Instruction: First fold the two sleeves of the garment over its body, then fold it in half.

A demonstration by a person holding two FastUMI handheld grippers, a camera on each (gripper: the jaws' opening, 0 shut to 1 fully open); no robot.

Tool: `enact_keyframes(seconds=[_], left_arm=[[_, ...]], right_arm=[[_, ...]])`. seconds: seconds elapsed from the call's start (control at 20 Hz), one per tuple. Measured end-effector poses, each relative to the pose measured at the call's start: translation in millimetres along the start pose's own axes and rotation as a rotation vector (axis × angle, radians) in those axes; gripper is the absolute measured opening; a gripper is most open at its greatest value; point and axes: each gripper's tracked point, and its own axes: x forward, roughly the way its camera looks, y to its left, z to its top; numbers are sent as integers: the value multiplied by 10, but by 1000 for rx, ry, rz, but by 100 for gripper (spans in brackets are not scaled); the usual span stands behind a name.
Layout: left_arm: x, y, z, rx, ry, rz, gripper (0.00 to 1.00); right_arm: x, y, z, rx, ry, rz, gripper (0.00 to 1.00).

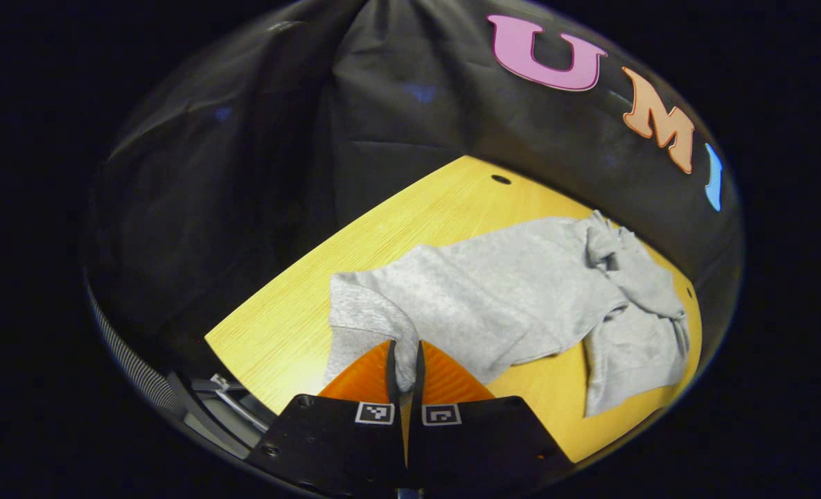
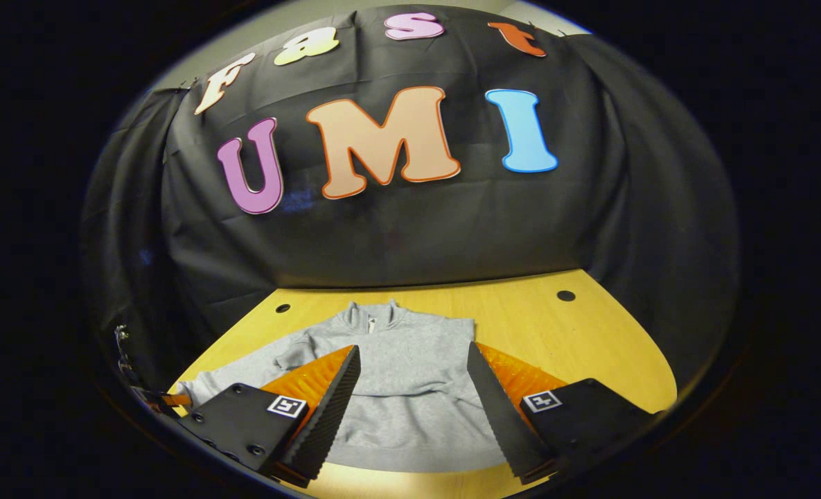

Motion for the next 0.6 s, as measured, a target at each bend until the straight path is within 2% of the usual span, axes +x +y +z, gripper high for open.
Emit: enact_keyframes(seconds=[0.35, 0.6], left_arm=[[-105, -1378, 766, 62, -96, -272, 0], [-249, -2569, 1044, 140, -128, -492, 0]], right_arm=[[-370, -549, 72, 53, -49, -122, 97], [-572, -906, 6, 100, -54, -199, 97]])
